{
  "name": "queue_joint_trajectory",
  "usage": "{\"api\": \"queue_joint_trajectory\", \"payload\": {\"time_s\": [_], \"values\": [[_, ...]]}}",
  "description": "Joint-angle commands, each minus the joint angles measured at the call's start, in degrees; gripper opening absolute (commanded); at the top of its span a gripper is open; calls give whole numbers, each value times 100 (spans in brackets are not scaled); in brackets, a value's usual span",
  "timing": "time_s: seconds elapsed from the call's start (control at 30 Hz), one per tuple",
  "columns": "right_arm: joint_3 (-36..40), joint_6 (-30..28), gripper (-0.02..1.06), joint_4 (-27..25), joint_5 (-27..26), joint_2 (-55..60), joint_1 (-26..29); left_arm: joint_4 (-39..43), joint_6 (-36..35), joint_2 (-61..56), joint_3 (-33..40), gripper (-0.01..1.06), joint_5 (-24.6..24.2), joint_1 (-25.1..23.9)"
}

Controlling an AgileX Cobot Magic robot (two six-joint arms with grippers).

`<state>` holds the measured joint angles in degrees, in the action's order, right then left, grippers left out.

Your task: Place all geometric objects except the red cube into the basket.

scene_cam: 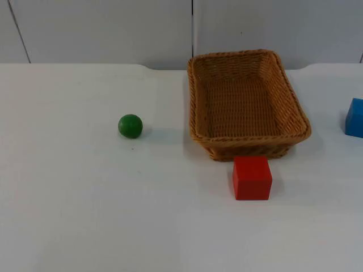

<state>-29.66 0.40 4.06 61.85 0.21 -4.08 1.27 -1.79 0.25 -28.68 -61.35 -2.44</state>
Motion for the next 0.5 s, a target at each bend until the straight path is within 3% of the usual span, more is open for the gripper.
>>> {"api": "queue_joint_trajectory", "payload": {"time_s": [0.0, 0.47], "values": [[-155, 2, 105, -48, -210, 172, 43, -127, -22, 82, -92, 105, 116, -29], [-1147, 2, 105, -34, -1559, 3159, 43, -234, -22, 2673, -593, 105, 1154, -29]]}}
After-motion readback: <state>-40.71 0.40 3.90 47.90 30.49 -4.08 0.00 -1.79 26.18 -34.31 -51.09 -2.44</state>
